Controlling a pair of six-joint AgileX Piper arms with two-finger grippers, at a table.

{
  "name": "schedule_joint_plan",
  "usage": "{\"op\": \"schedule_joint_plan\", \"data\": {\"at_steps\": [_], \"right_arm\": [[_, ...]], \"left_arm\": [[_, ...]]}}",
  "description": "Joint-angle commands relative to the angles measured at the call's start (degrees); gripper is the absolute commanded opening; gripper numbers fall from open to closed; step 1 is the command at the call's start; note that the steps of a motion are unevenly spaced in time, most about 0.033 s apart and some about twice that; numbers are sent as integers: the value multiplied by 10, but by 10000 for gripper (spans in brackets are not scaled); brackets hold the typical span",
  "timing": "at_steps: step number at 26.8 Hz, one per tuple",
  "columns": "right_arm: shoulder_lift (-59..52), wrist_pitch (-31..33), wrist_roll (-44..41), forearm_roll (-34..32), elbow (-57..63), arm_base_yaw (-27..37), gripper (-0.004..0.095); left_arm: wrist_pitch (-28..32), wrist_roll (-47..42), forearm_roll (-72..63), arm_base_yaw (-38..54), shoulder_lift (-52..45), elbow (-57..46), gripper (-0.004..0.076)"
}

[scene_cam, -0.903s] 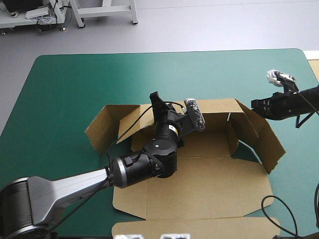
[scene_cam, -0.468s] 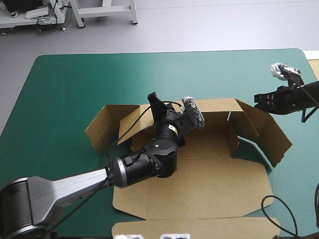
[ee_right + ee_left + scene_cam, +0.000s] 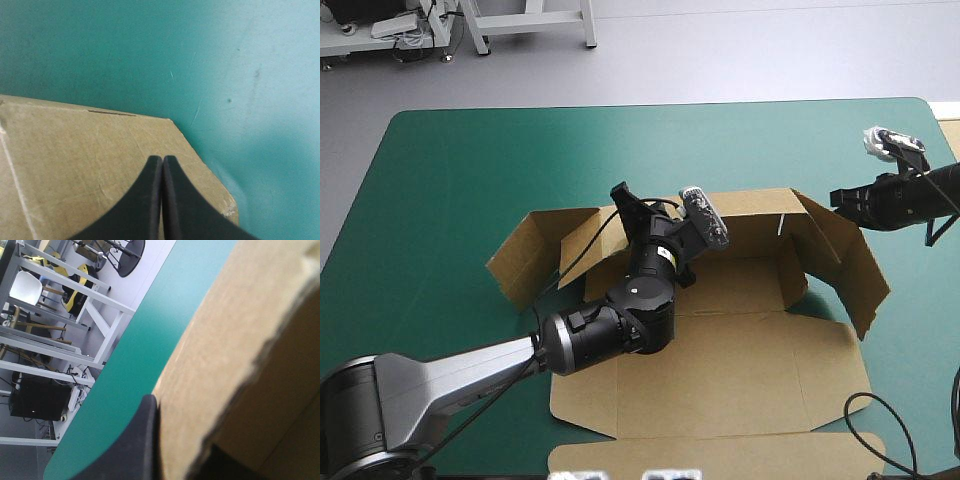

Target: Fold the box

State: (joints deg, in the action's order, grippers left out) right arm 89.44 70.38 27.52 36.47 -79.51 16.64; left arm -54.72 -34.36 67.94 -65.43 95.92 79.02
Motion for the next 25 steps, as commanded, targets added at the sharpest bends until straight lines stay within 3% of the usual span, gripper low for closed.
{"op": "schedule_joint_plan", "data": {"at_steps": [1,6,12,19,25], "right_arm": [[-24,12,7,22,-11,6,-19],[-25,12,39,46,39,6,-19],[-37,12,115,150,101,6,-19],[-49,11,163,160,148,6,-19],[-78,-27,204,161,191,6,-19]], "left_arm": [[5,-22,32,0,-26,20,-9],[5,14,26,0,-26,20,-9],[6,155,-33,0,-18,20,-9],[8,198,-57,0,4,20,-9],[4,224,-80,0,28,20,-9]]}}
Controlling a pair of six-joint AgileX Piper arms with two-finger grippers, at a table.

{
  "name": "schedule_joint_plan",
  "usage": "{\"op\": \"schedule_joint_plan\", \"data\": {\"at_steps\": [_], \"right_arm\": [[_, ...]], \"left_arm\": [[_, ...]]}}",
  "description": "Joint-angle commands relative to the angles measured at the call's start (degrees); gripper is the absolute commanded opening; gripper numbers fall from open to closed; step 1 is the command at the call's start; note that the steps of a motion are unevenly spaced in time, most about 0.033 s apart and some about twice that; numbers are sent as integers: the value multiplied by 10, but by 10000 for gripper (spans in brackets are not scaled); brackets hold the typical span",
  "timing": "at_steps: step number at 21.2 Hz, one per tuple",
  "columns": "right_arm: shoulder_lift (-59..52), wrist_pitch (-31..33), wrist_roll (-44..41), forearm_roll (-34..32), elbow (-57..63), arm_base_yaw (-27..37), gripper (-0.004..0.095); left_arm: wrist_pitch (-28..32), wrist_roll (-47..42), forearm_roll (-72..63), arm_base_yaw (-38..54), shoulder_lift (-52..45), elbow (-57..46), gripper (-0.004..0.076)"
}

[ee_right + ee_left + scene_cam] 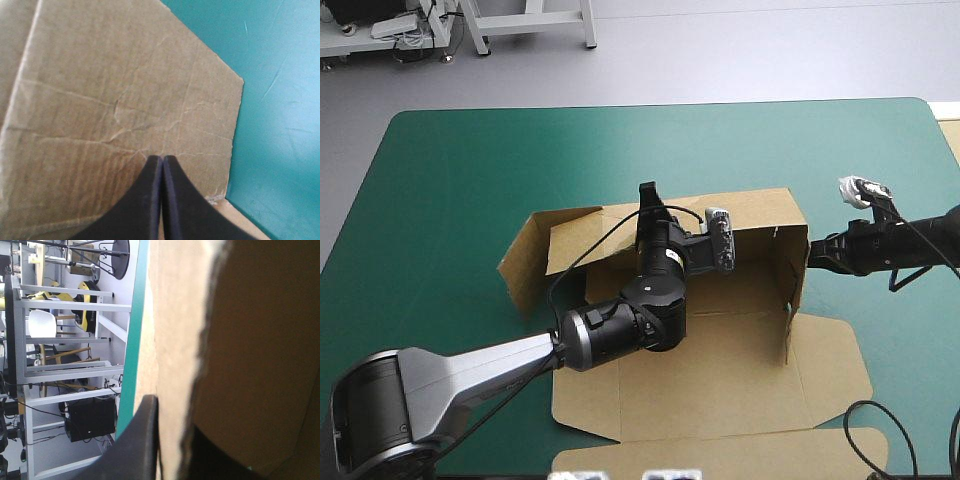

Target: Fold the box

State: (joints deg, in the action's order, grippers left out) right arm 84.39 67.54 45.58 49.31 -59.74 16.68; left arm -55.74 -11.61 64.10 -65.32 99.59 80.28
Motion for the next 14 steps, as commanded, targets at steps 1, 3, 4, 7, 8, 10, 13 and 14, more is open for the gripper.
{"op": "schedule_joint_plan", "data": {"at_steps": [1,3,4,7,8,10,13,14], "right_arm": [[-35,-10,46,37,2,5,-18],[-52,-54,88,55,30,5,-18],[-67,-80,118,76,55,5,-16],[-100,-124,236,135,121,5,-16],[-110,-126,276,146,136,5,-16],[-126,-126,283,140,140,5,27],[-142,-128,288,126,140,5,186],[-146,-128,293,118,140,5,257]], "left_arm": [[16,-4,-42,-1,-8,8,-9],[15,5,-45,-1,-4,8,-9],[15,15,-56,-1,0,8,-9],[17,16,-69,-1,9,8,-9],[19,18,-67,-1,12,8,-9],[21,22,-66,-1,15,8,-9],[21,22,-63,-1,15,8,-9],[21,22,-62,-1,15,8,-9]]}}
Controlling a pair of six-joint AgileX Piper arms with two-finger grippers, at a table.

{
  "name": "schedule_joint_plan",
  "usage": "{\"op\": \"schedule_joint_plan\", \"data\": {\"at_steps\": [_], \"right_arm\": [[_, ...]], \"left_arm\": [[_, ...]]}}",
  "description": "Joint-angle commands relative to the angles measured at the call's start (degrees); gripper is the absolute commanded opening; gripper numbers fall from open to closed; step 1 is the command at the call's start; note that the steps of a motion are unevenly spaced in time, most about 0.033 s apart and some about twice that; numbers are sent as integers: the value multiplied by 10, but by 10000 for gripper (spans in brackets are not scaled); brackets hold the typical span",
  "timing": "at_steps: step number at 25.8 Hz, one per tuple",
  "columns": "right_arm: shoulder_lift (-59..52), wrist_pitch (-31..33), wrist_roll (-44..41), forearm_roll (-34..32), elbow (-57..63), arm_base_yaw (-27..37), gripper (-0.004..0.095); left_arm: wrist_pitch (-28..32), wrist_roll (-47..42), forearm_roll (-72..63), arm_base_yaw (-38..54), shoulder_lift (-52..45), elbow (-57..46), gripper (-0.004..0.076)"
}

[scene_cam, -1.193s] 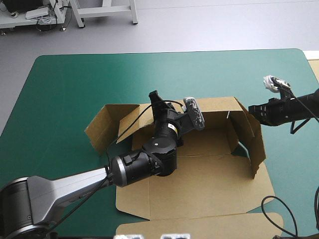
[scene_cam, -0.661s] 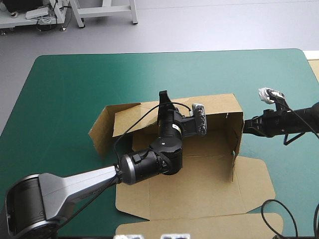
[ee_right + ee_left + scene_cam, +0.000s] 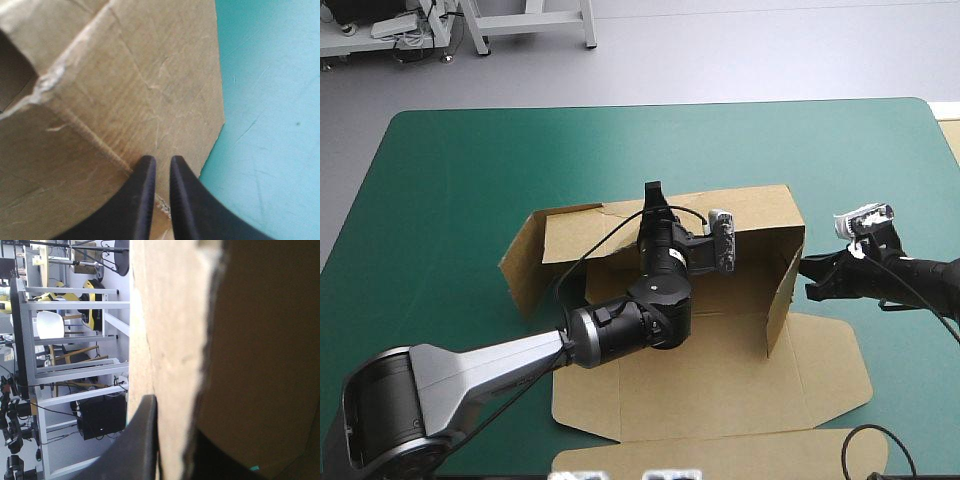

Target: Fold the box

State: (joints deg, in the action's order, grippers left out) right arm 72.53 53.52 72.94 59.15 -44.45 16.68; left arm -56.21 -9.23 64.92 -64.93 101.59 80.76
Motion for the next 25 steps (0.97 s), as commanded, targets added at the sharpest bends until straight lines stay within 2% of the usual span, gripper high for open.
{"op": "schedule_joint_plan", "data": {"at_steps": [1,4,6,9,16,20,22,24,25], "right_arm": [[-31,12,19,8,-13,5,323],[-34,24,19,6,-13,5,461],[-34,45,31,5,-13,5,501],[-34,71,55,21,-13,5,506],[-26,20,110,76,-13,2,506],[-7,-40,123,93,-13,-28,500],[9,-79,125,108,-13,-60,450],[25,-113,125,115,-13,-87,275],[29,-122,125,114,-13,-93,59]], "left_arm": [[25,-1,-70,-5,-5,3,-9],[25,-1,-70,-5,-5,3,-9],[25,-1,-70,-5,-5,3,-9],[25,-1,-71,-5,-5,3,-9],[43,-1,-72,-5,-5,3,-9],[65,-1,-72,-6,-6,3,-9],[64,-1,-72,-6,-6,3,-9],[64,0,-72,-6,-6,3,-9],[63,2,-72,-6,-6,3,-9]]}}
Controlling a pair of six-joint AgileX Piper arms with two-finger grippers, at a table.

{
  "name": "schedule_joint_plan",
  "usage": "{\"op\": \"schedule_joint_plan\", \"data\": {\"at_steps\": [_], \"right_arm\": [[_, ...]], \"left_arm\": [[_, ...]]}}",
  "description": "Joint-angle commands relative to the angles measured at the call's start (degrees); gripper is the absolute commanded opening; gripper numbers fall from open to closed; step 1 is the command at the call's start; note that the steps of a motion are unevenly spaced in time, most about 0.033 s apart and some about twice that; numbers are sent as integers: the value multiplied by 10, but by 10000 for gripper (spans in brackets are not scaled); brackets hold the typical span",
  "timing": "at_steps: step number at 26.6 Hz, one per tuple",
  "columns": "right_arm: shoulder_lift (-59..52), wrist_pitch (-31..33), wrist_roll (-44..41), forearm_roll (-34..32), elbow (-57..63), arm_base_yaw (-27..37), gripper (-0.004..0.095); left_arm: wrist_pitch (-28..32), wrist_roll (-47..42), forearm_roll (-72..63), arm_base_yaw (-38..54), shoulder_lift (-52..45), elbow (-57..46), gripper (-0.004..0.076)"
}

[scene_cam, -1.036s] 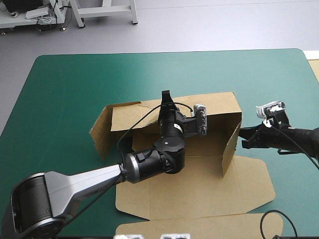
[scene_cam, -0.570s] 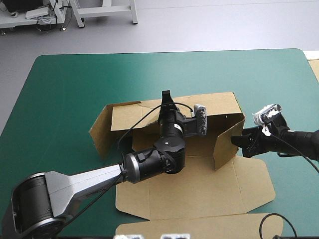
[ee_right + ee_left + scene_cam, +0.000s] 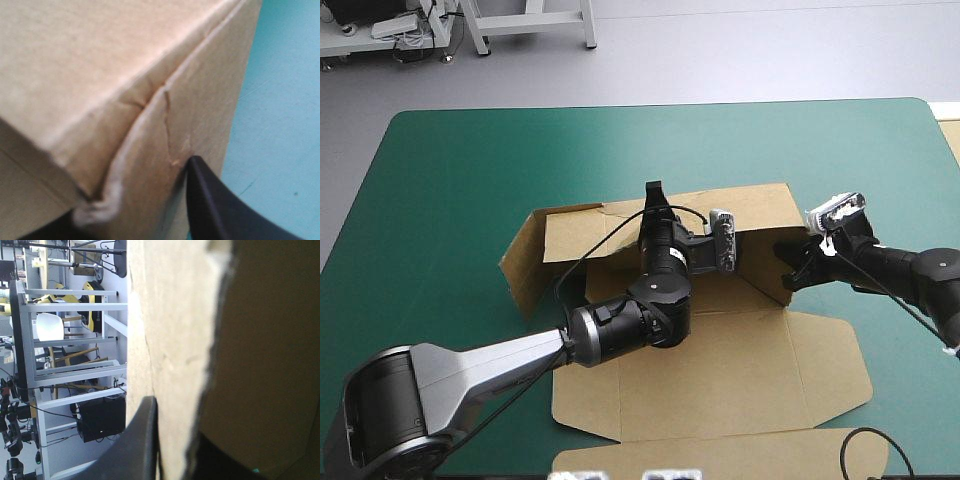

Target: Fold the box

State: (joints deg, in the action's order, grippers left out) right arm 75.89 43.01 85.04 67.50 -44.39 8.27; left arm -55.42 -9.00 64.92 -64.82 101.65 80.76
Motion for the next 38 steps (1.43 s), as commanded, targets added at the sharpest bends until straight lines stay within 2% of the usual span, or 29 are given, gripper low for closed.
{"op": "schedule_joint_plan", "data": {"at_steps": [1,2,4,6,7,8,10,12,18,27,30,33,35,36,38], "right_arm": [[-4,-17,4,30,-14,-9,-25],[-4,-18,2,29,-14,-9,7],[-4,-12,2,26,-14,-9,4],[-4,3,1,25,-14,-9,3],[-4,11,-3,22,-14,-9,4],[-4,13,-7,16,-14,-9,4],[-4,14,-18,-2,-14,-9,4],[-4,14,-40,-35,-14,-9,2],[-4,13,-58,-55,-14,-9,2],[-4,11,-64,-55,-14,-9,1],[-4,10,-71,-55,-14,-9,1],[-4,9,-74,-60,-14,-9,2],[-4,10,-83,-60,-14,-9,2],[-4,10,-86,-60,-14,-9,1],[-4,11,-89,-60,-14,-9,2]], "left_arm": [[53,0,-72,-7,-7,3,-9],[51,0,-72,-7,-7,3,-8],[50,1,-72,-7,-7,3,17],[45,9,-72,-7,-7,3,118],[34,16,-72,-7,-7,3,214],[27,16,-72,-7,-7,3,267],[12,16,-72,-7,-7,3,347],[-15,15,-72,-16,-9,3,383],[-27,14,-62,-74,-22,3,383],[-68,-5,48,-199,-75,3,382],[-82,-34,95,-222,-96,3,382],[-114,-107,167,-229,-115,3,376],[-135,-141,220,-215,-131,3,302],[-135,-141,226,-205,-140,3,230],[-117,-149,225,-171,-163,3,30]]}}
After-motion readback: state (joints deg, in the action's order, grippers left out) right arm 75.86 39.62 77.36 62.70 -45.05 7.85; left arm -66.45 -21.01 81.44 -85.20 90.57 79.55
